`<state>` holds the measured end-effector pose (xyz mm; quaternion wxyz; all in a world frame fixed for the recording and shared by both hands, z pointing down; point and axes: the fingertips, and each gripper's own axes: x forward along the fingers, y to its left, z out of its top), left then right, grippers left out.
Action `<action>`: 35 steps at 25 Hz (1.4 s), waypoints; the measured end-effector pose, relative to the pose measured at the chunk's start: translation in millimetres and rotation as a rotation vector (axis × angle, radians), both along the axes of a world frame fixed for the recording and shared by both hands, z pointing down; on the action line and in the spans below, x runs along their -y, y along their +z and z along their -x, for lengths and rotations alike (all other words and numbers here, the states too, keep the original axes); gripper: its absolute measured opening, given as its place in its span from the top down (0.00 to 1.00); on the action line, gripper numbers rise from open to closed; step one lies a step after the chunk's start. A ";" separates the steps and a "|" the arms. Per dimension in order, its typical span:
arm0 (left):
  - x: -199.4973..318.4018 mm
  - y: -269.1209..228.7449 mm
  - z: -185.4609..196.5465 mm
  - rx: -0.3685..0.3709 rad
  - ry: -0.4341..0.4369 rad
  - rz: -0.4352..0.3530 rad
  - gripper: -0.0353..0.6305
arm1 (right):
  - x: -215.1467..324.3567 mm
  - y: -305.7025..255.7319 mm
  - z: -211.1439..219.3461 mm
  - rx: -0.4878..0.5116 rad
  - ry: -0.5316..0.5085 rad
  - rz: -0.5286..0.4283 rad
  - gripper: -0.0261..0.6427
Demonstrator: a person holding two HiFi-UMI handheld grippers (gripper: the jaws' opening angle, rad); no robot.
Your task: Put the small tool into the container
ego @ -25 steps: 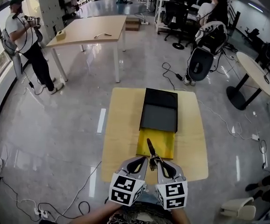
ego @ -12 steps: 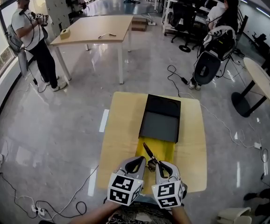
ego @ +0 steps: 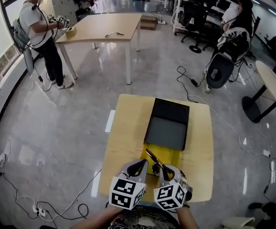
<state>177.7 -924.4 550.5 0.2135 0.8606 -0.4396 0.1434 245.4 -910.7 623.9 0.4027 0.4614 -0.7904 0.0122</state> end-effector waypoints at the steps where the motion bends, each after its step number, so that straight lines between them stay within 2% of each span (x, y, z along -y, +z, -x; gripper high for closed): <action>1: 12.8 -0.4 -4.9 0.002 -0.002 0.003 0.93 | 12.9 2.0 -4.6 -0.010 -0.010 0.004 0.95; 4: 38.1 -1.6 -29.9 0.009 -0.006 0.011 0.93 | 38.7 8.4 -28.1 -0.049 -0.044 0.013 0.95; 9: 29.9 10.2 -25.6 0.014 -0.008 0.011 0.93 | 35.4 34.2 -20.6 -0.118 -0.095 0.013 0.95; 14: 61.1 5.4 -57.4 0.019 -0.008 0.012 0.93 | 66.4 48.8 -46.3 -0.202 -0.142 0.007 0.95; 19: 70.9 -5.4 -49.4 0.022 -0.021 0.013 0.93 | 76.5 51.9 -43.2 -0.274 -0.164 0.019 0.95; 28: 93.5 -14.7 -31.7 0.023 -0.027 0.013 0.93 | 95.1 57.2 -26.5 -0.296 -0.168 0.055 0.92; 35: 51.5 -6.7 -31.2 0.017 -0.012 0.003 0.93 | 50.8 67.5 -26.2 -0.288 -0.141 0.067 0.91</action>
